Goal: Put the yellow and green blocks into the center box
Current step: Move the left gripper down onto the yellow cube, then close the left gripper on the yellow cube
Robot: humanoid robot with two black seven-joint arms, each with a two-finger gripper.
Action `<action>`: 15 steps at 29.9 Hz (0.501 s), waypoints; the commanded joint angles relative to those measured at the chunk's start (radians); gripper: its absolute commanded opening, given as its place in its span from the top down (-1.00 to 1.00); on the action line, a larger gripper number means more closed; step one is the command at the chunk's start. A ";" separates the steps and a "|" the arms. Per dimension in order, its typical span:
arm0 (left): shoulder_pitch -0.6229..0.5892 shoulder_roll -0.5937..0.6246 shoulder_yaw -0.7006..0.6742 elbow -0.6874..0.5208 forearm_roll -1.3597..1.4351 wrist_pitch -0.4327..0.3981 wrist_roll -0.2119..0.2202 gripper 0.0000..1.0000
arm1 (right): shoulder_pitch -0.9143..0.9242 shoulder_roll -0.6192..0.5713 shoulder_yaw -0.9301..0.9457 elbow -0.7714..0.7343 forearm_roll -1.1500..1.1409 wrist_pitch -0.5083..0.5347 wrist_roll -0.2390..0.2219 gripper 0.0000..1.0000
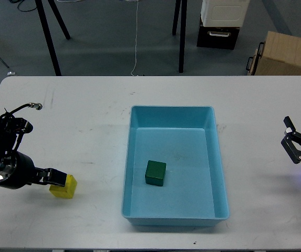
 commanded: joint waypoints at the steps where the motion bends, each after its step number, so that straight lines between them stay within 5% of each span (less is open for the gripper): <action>1: 0.008 -0.001 -0.002 0.000 0.008 0.000 -0.003 -0.99 | 0.000 -0.001 -0.001 0.000 0.000 0.000 0.000 -1.00; 15: 0.026 -0.085 -0.020 0.057 0.006 0.000 -0.006 -0.98 | 0.000 -0.002 -0.001 0.000 0.000 0.000 0.000 -1.00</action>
